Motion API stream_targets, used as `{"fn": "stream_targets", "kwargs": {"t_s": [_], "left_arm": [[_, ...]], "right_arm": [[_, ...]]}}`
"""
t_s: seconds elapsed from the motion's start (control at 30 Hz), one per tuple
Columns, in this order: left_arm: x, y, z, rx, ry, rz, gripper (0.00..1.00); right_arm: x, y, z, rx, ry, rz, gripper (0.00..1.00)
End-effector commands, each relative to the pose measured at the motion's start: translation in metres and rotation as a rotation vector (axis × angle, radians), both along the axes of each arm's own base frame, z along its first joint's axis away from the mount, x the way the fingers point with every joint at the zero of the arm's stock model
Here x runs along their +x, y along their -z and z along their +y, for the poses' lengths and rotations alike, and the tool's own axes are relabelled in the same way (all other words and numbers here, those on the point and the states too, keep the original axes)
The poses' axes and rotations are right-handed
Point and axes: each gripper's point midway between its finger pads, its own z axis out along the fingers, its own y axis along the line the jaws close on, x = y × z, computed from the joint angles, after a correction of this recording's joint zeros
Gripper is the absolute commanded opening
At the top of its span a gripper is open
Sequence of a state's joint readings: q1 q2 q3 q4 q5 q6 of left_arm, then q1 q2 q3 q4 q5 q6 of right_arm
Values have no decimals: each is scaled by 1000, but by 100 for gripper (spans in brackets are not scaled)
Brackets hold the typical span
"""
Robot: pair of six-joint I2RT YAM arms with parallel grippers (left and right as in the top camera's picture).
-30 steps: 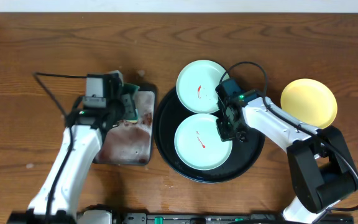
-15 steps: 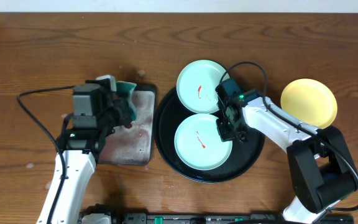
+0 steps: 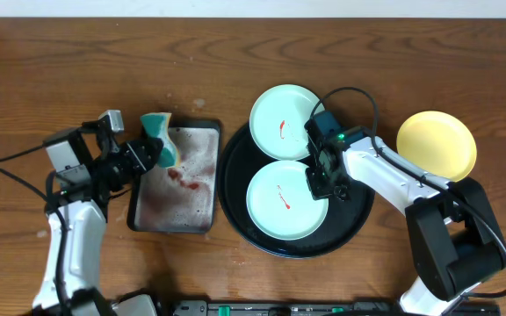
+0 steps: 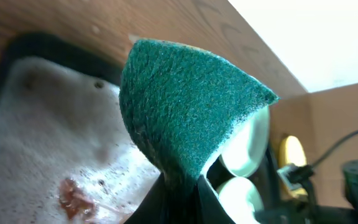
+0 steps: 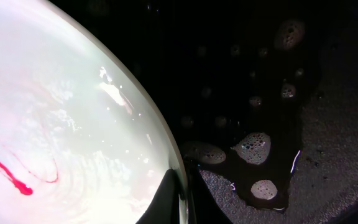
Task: Clean dirty plates on tray and stack at the side
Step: 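Lift the sponge from the basin with the left gripper toward the tray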
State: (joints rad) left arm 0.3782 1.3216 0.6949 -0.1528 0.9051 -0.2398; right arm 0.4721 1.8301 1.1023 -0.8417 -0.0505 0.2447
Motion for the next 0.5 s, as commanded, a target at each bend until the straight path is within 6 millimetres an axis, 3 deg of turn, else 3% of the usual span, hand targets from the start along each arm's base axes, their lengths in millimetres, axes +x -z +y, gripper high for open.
{"fn": "stream_targets", "kwargs": {"t_s": [0.0,0.47], "left_arm": [[-5,-7,-11,-121,70,-17,7],[-2,-12,-12,-144,96,-53,7]], "right_arm": [[-5,7,-12,-56,9,18,1],[-5,7,-12,-56,9,18,1]]}}
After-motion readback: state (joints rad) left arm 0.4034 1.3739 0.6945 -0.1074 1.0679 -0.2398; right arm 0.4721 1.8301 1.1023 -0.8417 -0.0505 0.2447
